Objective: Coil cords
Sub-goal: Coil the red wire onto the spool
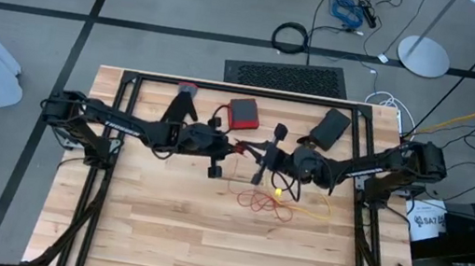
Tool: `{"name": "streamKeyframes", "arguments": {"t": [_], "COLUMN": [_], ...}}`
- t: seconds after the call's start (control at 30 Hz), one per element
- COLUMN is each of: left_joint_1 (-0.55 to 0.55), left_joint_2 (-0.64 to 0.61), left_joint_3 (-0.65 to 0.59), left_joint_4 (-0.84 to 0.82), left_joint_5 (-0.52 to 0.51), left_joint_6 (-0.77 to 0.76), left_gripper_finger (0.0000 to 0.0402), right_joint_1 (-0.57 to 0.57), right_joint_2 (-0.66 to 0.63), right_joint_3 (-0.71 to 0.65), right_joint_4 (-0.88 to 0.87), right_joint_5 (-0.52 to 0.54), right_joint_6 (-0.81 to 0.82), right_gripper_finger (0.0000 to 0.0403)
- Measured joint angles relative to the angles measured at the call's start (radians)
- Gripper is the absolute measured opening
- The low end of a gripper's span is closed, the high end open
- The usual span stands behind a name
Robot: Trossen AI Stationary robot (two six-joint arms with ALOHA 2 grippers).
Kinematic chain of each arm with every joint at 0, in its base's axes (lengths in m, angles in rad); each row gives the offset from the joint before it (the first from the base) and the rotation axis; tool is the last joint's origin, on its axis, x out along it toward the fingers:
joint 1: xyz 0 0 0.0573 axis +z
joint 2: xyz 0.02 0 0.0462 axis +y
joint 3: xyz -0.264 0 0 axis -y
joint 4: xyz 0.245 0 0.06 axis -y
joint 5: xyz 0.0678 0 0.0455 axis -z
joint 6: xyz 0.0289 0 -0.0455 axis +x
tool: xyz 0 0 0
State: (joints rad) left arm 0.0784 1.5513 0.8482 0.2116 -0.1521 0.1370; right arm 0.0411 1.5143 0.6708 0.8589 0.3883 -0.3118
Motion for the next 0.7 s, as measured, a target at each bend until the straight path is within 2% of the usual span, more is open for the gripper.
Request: {"name": "streamKeyframes", "arguments": {"t": [0.23, 0.37, 0.7], "left_joint_1": [0.000, -0.003, -0.022], "left_joint_2": [0.000, 0.000, 0.000], "left_joint_3": [-0.060, -0.095, -0.217], "left_joint_4": [0.182, 0.254, 0.556], "left_joint_5": [-0.001, -0.038, -0.086], "left_joint_6": [-0.025, -0.026, -0.045], "left_gripper_finger": [0.0036, 0.0036, 0.0037], "right_joint_1": [0.019, 0.026, 0.046], "right_joint_2": [0.000, -0.003, -0.003], "right_joint_3": [0.000, 0.000, 0.000], "right_joint_4": [0.060, 0.111, 0.212], "right_joint_5": [0.090, 0.146, 0.187], "right_joint_6": [-0.048, -0.090, -0.173], "right_gripper_finger": [0.0000, 0.0000, 0.0000]}}
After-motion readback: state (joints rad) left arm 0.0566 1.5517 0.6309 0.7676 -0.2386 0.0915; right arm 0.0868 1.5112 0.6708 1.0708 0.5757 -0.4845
